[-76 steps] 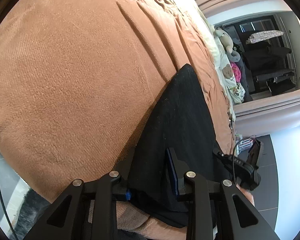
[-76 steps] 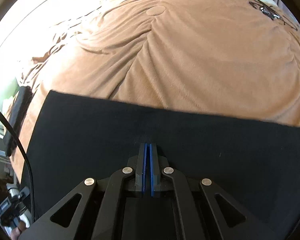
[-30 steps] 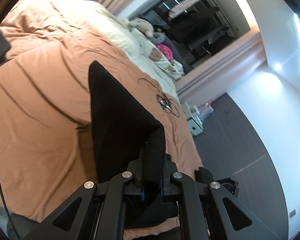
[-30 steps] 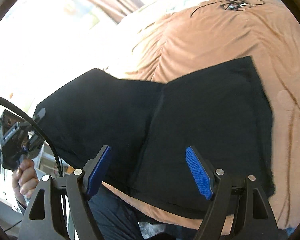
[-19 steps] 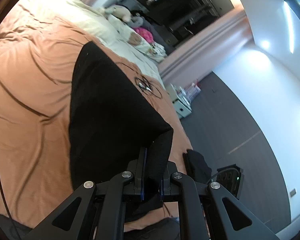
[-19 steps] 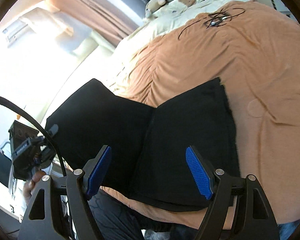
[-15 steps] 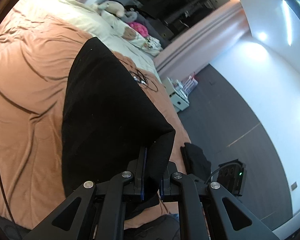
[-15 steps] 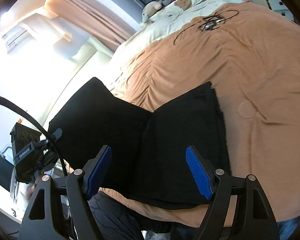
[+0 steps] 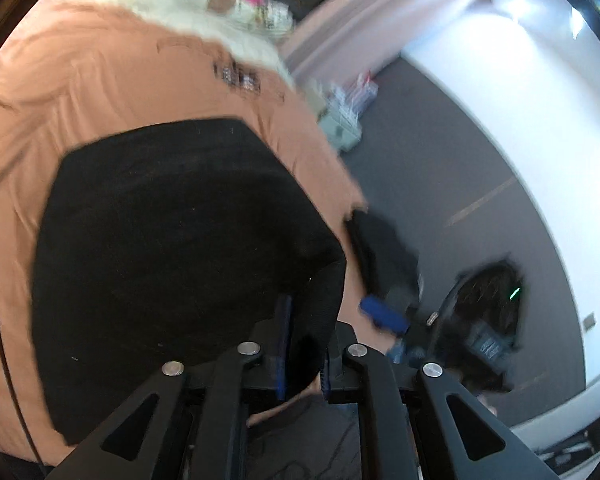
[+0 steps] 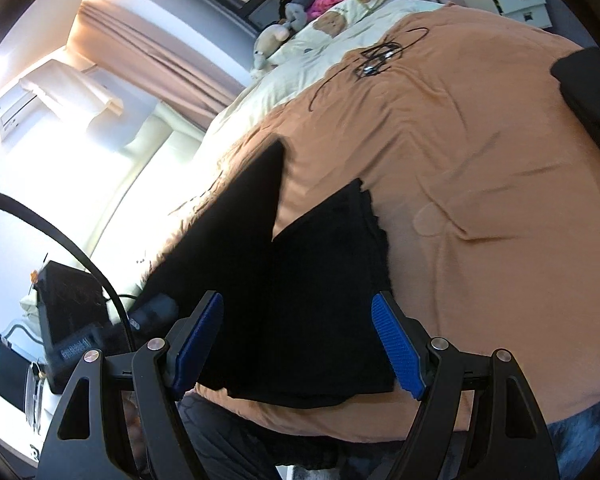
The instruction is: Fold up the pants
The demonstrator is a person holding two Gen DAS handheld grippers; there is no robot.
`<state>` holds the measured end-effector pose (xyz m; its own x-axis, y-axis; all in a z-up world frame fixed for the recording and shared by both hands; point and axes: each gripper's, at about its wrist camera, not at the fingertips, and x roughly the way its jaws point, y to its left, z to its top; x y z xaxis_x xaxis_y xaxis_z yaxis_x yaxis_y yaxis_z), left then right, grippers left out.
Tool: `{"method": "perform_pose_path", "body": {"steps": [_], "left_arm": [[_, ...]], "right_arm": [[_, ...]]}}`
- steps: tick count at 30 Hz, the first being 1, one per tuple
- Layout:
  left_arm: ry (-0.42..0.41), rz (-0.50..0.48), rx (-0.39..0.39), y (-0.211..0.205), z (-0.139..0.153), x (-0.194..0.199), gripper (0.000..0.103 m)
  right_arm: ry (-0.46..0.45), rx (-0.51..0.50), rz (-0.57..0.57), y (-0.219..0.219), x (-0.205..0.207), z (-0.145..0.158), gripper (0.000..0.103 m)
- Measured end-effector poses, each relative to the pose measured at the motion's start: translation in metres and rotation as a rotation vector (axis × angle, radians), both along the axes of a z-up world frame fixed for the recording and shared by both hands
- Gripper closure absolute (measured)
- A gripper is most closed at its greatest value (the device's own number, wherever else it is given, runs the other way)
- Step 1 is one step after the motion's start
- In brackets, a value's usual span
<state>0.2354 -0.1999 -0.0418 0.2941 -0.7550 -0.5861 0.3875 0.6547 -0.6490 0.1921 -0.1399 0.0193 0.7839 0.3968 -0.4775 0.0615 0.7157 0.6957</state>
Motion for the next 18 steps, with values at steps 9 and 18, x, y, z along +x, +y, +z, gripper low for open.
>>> {"method": "perform_pose_path", "body": {"steps": [9, 18], "left_arm": [[0.067, 0.011, 0.007, 0.017, -0.023, 0.011, 0.055], [0.097, 0.154, 0.054, 0.078, -0.042, 0.030, 0.055]], "right_arm": [[0.070, 0.043, 0.027, 0.003, 0.005, -0.020, 0.027], [0.167, 0.012, 0.064, 0.022, 0.040, -0.040, 0.032]]}}
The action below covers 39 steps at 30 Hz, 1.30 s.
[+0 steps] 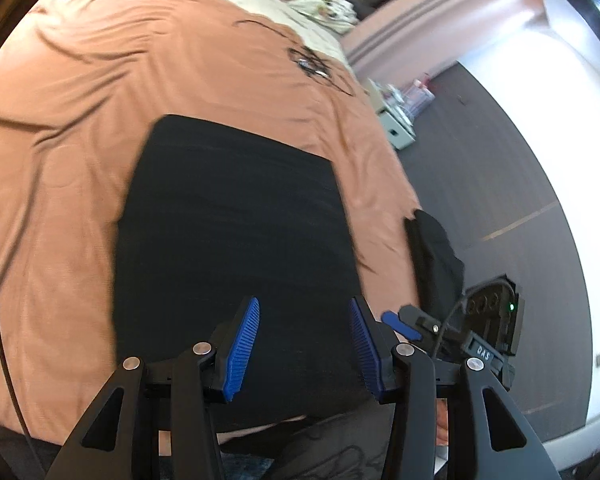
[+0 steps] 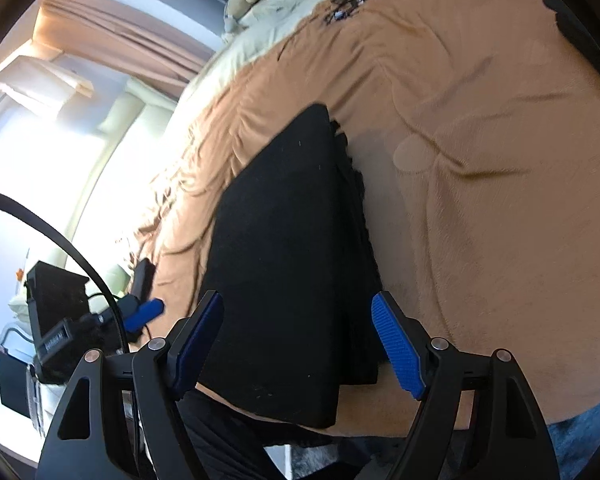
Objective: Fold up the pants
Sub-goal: 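Grasp the folded trouser end with both grippers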
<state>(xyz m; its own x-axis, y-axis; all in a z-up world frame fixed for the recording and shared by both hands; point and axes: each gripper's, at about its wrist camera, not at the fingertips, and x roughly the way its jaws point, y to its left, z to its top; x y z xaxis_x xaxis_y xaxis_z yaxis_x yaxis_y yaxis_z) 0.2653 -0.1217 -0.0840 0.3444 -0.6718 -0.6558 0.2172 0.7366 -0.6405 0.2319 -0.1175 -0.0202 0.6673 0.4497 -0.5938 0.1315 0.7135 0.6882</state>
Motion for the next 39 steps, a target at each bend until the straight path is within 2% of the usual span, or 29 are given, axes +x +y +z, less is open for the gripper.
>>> {"method": "perform_pose_path", "body": {"steps": [2, 6, 8, 10, 16, 20, 25, 28, 30, 33, 34, 36, 37, 38, 39], "left_arm": [[0.014, 0.029, 0.010, 0.012, -0.006, 0.003, 0.055], [0.049, 0.075, 0.026, 0.034, -0.019, 0.010, 0.055], [0.068, 0.100, 0.040, 0.045, -0.028, 0.012, 0.055], [0.093, 0.118, 0.052, 0.053, -0.038, 0.015, 0.055], [0.163, 0.150, 0.089, 0.061, -0.069, 0.018, 0.055], [0.194, 0.149, 0.075, 0.061, -0.082, 0.019, 0.052], [0.194, 0.098, 0.069, 0.052, -0.076, 0.014, 0.055], [0.188, 0.071, 0.085, 0.047, -0.073, 0.012, 0.056], [0.181, 0.074, 0.102, 0.048, -0.072, 0.016, 0.056], [0.163, 0.111, 0.097, 0.059, -0.069, 0.025, 0.054], [0.164, 0.120, 0.081, 0.062, -0.069, 0.028, 0.052], [0.168, 0.130, 0.065, 0.066, -0.071, 0.035, 0.051], [0.168, 0.134, 0.064, 0.067, -0.071, 0.039, 0.051], [0.165, 0.134, 0.060, 0.068, -0.071, 0.043, 0.051], [0.164, 0.132, 0.056, 0.067, -0.071, 0.046, 0.051]], "right_arm": [[0.022, -0.010, 0.014, 0.005, 0.008, -0.001, 0.047], [0.061, -0.044, 0.027, 0.008, 0.021, -0.002, 0.056], [0.072, -0.057, 0.019, 0.007, 0.026, -0.001, 0.077], [0.071, -0.066, 0.012, 0.004, 0.029, 0.002, 0.084], [0.051, -0.102, 0.024, 0.003, 0.033, 0.015, 0.092], [0.025, -0.107, 0.023, 0.001, 0.028, 0.019, 0.096], [0.012, -0.120, -0.013, -0.004, 0.024, 0.025, 0.097], [0.060, -0.159, -0.021, -0.003, 0.030, 0.015, 0.097], [0.110, -0.144, 0.003, -0.001, 0.035, 0.004, 0.095], [0.098, -0.097, 0.011, -0.006, 0.032, 0.006, 0.090], [0.091, -0.085, 0.012, -0.009, 0.032, 0.008, 0.085], [0.078, -0.071, 0.012, -0.014, 0.031, 0.010, 0.068], [0.076, -0.070, 0.011, -0.017, 0.031, 0.010, 0.052], [0.071, -0.068, 0.013, -0.019, 0.032, 0.010, 0.043], [0.067, -0.062, 0.018, -0.021, 0.034, 0.010, 0.043]]}}
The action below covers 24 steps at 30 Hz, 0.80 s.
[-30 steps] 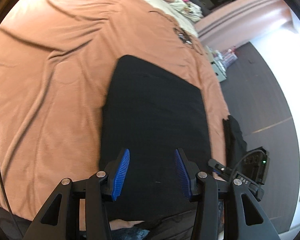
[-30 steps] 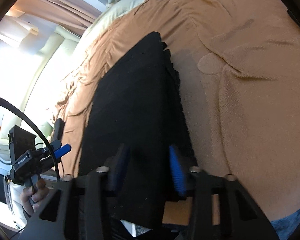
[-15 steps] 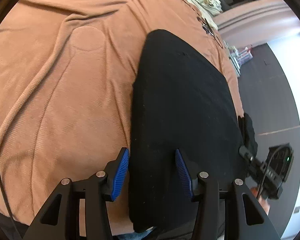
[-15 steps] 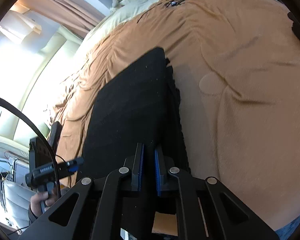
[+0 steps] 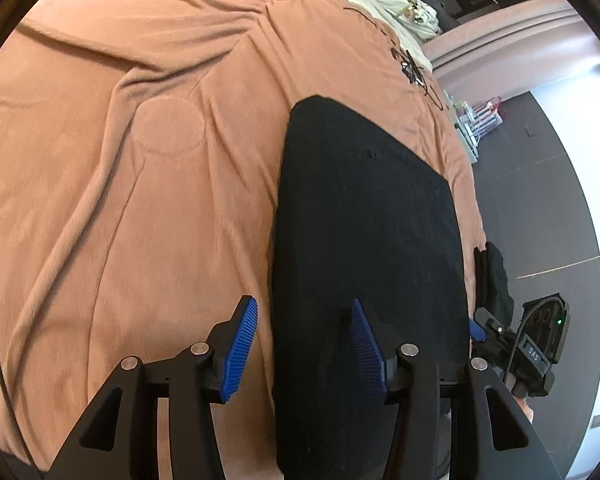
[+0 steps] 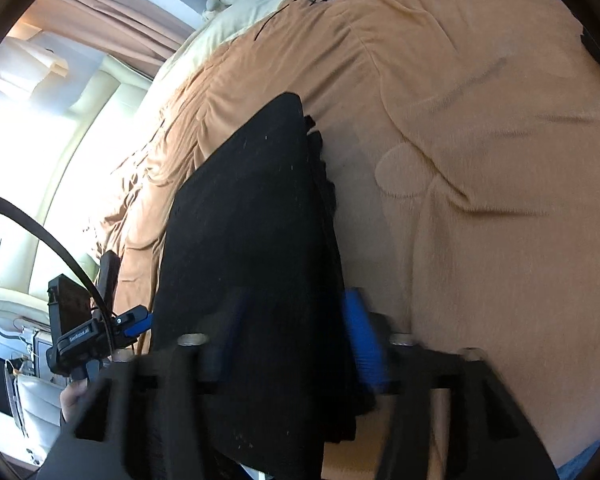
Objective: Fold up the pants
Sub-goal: 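Grasp the folded trouser end with both grippers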
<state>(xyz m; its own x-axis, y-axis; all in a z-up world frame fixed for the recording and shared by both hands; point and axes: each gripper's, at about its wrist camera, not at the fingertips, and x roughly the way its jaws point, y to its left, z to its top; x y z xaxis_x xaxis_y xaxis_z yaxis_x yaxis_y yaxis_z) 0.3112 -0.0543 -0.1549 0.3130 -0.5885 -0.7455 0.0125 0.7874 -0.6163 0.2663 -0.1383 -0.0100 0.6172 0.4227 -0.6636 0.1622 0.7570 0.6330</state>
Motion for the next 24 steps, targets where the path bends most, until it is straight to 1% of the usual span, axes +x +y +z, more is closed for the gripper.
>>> {"method": "perform_pose_path", "body": {"steps": [9, 11, 14, 16, 22, 24], "left_arm": [[0.035, -0.020, -0.022, -0.009, -0.013, 0.027, 0.051], [0.043, -0.023, -0.029, -0.010, -0.017, 0.031, 0.050], [0.052, -0.026, -0.043, -0.014, -0.022, 0.040, 0.049], [0.056, -0.026, -0.055, -0.015, -0.025, 0.045, 0.049], [0.055, -0.034, -0.091, -0.016, -0.031, 0.052, 0.049], [0.042, -0.045, -0.090, -0.020, -0.027, 0.054, 0.052]], "right_arm": [[0.051, 0.076, 0.071, -0.024, 0.035, -0.028, 0.042], [0.058, 0.087, 0.084, -0.028, 0.045, -0.033, 0.038], [0.068, 0.122, 0.111, -0.036, 0.058, -0.041, 0.037], [0.078, 0.128, 0.124, -0.039, 0.065, -0.046, 0.037], [0.057, 0.157, 0.188, -0.047, 0.079, -0.053, 0.037], [0.052, 0.166, 0.205, -0.048, 0.085, -0.056, 0.037]]}}
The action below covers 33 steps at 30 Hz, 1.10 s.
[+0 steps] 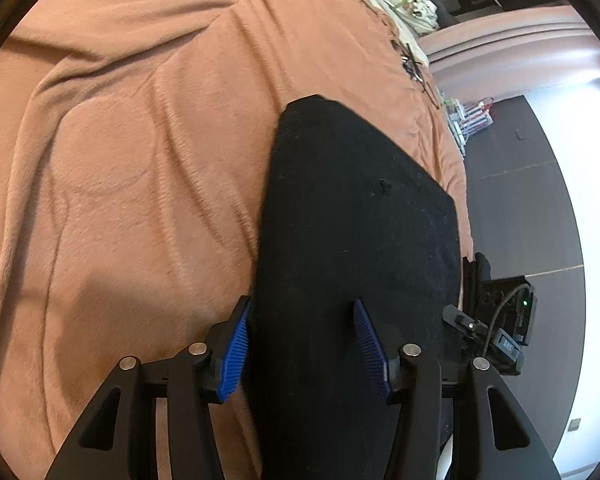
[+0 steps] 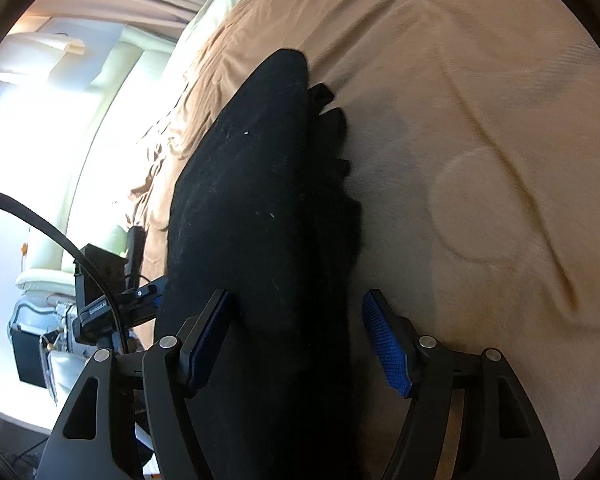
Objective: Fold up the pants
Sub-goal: 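Grasp the folded trouser end with both grippers, then lift the folded trousers with both grippers and carry them toward the bed head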
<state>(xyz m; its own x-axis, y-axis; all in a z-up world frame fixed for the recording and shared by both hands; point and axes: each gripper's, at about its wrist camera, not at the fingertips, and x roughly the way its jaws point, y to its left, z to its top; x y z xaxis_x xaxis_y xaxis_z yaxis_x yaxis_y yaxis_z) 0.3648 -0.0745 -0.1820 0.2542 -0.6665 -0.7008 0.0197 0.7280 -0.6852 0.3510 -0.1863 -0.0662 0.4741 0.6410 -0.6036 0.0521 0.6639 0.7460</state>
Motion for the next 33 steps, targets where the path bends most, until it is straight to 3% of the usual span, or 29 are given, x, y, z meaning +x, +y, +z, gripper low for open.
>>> {"method": "perform_pose_path", "body": {"steps": [4, 6, 10, 17, 22, 25, 33], "left_arm": [[-0.036, -0.042, 0.028, -0.003, 0.015, 0.001, 0.061], [-0.047, -0.053, 0.030, -0.003, 0.020, 0.001, 0.064], [-0.075, -0.065, 0.007, -0.003, 0.030, -0.002, 0.065], [-0.072, -0.076, 0.006, -0.009, 0.025, 0.008, 0.064], [-0.041, -0.075, 0.017, -0.010, 0.014, 0.011, 0.057], [-0.013, -0.083, 0.000, -0.005, 0.008, 0.002, 0.054], [-0.007, -0.091, -0.030, -0.007, -0.003, -0.005, 0.055]], "right_arm": [[-0.038, -0.020, 0.028, 0.002, 0.002, 0.005, 0.050], [-0.067, -0.013, 0.035, 0.001, -0.002, 0.008, 0.062], [-0.107, 0.010, 0.045, -0.008, -0.016, 0.012, 0.068], [-0.089, -0.008, 0.045, -0.013, -0.023, 0.007, 0.068], [-0.036, -0.004, 0.034, -0.018, -0.020, 0.002, 0.058], [0.004, 0.004, 0.034, -0.024, -0.018, -0.007, 0.040], [-0.016, 0.092, 0.074, -0.015, 0.002, -0.016, 0.039]]}}
